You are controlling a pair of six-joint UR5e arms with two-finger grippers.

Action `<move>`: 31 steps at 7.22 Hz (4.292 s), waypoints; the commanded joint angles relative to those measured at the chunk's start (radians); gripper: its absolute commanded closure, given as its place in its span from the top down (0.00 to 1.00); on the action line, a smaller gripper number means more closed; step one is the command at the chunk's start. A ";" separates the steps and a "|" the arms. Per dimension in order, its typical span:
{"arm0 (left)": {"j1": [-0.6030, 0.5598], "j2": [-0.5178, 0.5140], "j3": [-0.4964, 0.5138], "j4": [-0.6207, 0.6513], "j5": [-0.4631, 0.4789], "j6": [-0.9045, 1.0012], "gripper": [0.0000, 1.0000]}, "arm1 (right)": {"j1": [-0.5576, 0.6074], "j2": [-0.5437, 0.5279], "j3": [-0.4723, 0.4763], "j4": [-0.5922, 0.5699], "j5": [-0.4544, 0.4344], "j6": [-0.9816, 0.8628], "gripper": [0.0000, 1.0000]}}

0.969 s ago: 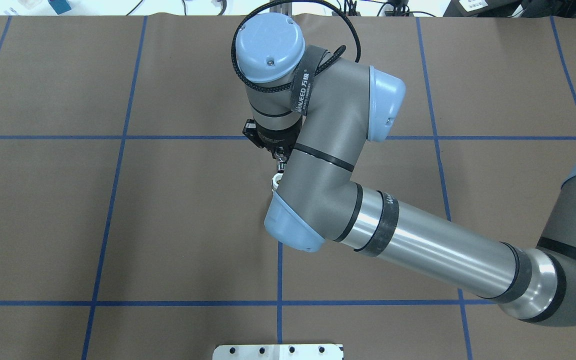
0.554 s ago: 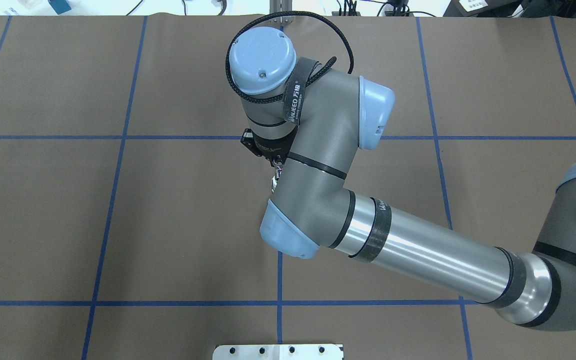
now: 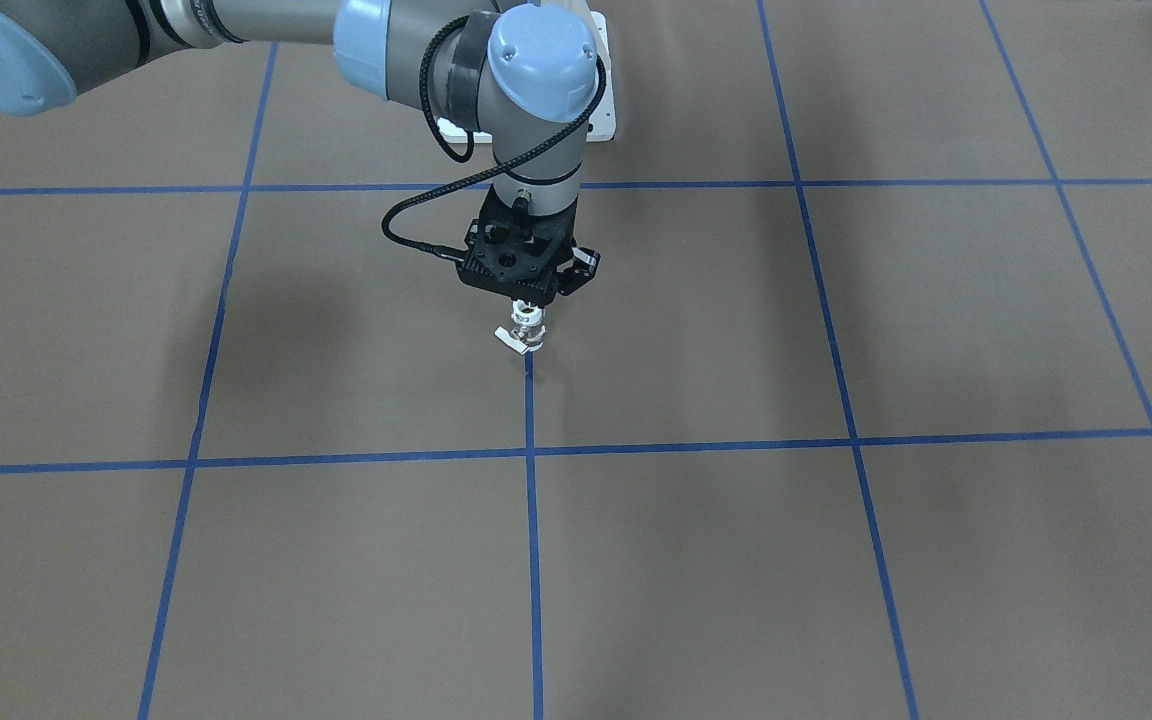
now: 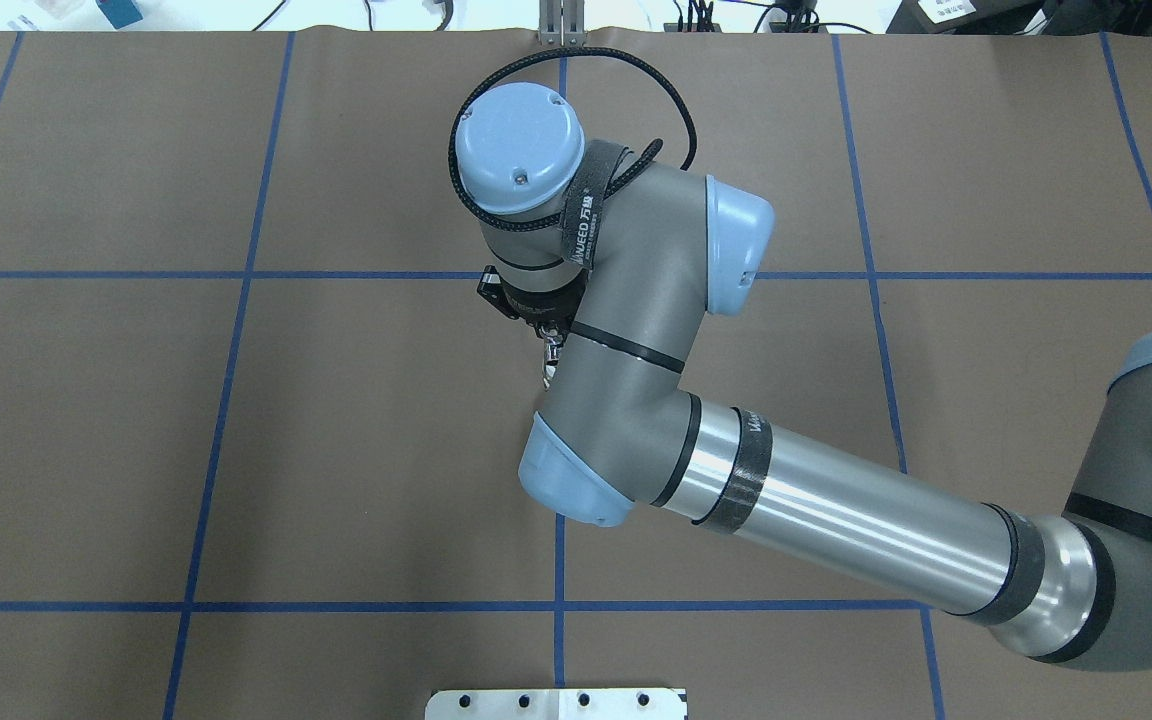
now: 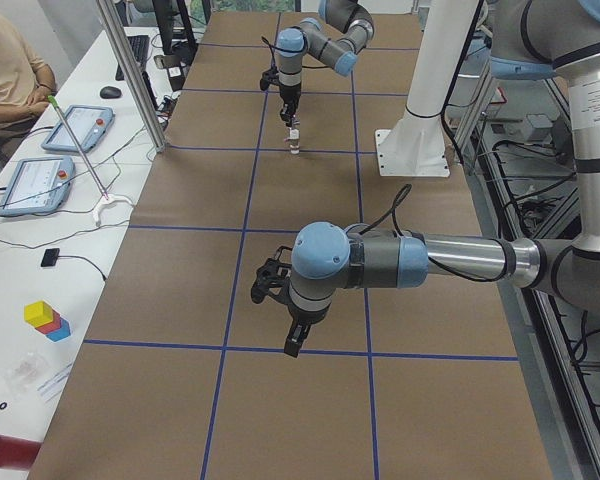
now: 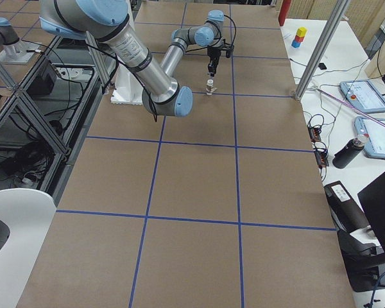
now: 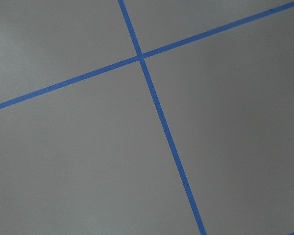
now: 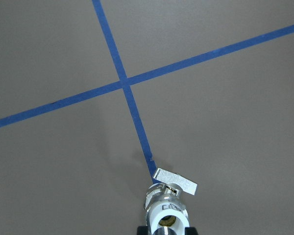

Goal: Assemble PPR valve and pipe with both arms
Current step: 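Lower the chrome fitting onto the white valve top and press it on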

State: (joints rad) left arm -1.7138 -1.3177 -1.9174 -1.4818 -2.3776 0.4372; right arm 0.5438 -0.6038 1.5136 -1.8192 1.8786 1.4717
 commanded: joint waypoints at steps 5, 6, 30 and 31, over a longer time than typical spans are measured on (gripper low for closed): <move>0.000 0.000 -0.002 0.000 0.001 0.000 1.00 | -0.015 -0.011 -0.001 0.003 -0.021 -0.001 0.00; 0.000 0.000 -0.002 0.000 0.000 0.000 1.00 | -0.015 -0.016 -0.001 0.014 -0.021 -0.001 0.00; 0.000 0.002 0.000 0.000 0.001 0.002 1.00 | -0.027 -0.042 0.000 0.054 -0.033 -0.013 0.43; 0.000 0.002 0.000 0.000 0.001 0.002 1.00 | -0.027 -0.042 0.002 0.054 -0.032 -0.014 0.47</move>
State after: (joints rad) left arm -1.7135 -1.3161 -1.9175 -1.4818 -2.3767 0.4387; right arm 0.5162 -0.6458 1.5145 -1.7656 1.8457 1.4590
